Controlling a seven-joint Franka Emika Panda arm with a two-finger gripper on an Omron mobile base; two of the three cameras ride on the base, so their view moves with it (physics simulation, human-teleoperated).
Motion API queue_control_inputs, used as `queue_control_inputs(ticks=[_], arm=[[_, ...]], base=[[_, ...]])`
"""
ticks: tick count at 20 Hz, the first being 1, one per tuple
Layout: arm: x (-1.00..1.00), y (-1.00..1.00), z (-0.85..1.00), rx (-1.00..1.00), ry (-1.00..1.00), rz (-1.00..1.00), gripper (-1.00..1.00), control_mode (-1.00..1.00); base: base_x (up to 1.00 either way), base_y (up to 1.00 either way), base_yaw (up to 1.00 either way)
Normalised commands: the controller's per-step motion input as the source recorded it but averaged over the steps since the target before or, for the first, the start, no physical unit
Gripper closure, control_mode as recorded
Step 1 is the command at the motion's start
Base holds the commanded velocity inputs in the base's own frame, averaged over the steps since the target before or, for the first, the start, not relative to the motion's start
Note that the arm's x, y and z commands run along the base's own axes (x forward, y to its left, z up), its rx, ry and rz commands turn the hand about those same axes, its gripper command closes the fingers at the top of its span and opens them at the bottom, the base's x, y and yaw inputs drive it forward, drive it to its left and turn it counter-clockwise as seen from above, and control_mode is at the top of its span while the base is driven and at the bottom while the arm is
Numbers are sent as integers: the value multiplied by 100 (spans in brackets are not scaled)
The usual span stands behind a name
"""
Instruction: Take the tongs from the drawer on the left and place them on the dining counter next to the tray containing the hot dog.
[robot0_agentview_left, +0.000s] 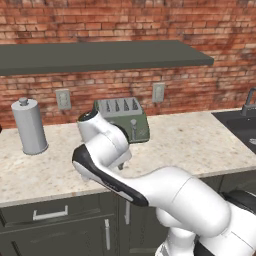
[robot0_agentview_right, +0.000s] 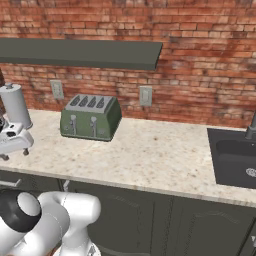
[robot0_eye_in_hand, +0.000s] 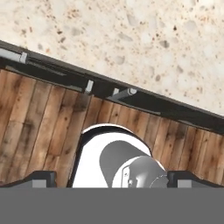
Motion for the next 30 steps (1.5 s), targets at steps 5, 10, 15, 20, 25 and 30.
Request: queue_control_inputs(ticks=[5, 10, 15, 20, 25, 30], arm=[[-17, 27, -19, -12, 0, 10, -100, -100], [-9, 7, -46, -22, -2, 16, -100, -100], [-17, 18, -46, -20, -14, 17, -100, -100], [-22, 31, -24, -13, -14, 18, -100, -100], [-21, 32, -2, -6, -6, 17, -100, -100], [-16, 29, -16, -9, -7, 15, -100, -100]], base=[[0, 0, 0], [0, 0, 0], [0, 0, 0], [0, 0, 0], [0, 0, 0], [0, 0, 0]])
